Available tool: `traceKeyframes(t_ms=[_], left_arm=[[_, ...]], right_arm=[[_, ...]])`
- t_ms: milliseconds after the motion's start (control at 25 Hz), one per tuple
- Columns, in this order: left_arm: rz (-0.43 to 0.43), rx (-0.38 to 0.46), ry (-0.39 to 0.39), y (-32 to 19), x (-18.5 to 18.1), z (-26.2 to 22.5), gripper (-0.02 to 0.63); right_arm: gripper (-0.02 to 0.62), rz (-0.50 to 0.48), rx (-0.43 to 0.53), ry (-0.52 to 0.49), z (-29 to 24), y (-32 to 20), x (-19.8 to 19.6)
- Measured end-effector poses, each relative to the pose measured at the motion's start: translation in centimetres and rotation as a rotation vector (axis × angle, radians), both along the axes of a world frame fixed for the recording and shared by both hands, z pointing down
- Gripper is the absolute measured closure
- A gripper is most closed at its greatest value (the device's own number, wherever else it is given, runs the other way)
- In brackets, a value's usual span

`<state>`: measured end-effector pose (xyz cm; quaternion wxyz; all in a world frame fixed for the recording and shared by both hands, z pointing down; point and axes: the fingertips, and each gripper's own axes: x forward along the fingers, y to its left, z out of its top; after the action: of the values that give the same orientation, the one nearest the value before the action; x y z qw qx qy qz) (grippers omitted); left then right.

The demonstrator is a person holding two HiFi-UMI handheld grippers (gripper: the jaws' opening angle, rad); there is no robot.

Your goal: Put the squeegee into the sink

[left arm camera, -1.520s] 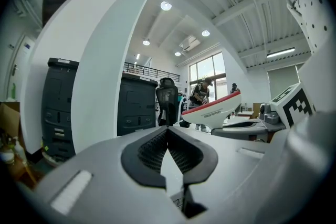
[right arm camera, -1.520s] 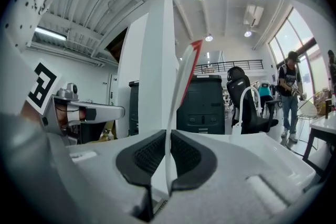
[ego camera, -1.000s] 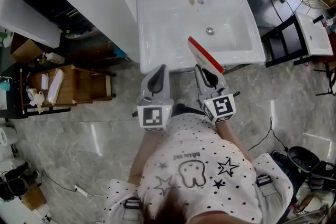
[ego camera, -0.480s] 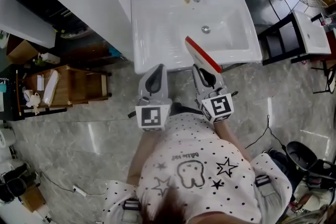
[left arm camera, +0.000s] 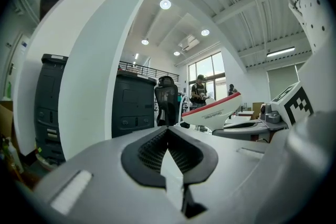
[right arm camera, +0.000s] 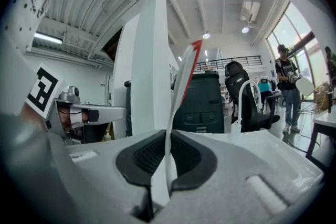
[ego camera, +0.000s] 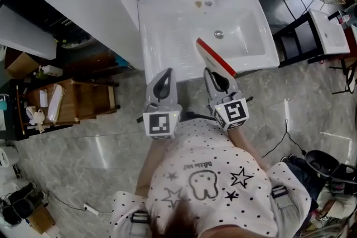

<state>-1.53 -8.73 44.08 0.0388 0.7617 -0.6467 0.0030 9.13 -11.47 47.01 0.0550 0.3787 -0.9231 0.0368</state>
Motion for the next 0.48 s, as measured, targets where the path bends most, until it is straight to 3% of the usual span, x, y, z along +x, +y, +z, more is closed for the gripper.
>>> traceKeyframes(t_ms=[480], left_arm=[[0.041, -0.008, 0.008, -4.1, -4.3, -0.6, 0.609]], right_arm=[[0.577, 0.058, -0.018, 0.014, -0.6, -2.5, -3.7]])
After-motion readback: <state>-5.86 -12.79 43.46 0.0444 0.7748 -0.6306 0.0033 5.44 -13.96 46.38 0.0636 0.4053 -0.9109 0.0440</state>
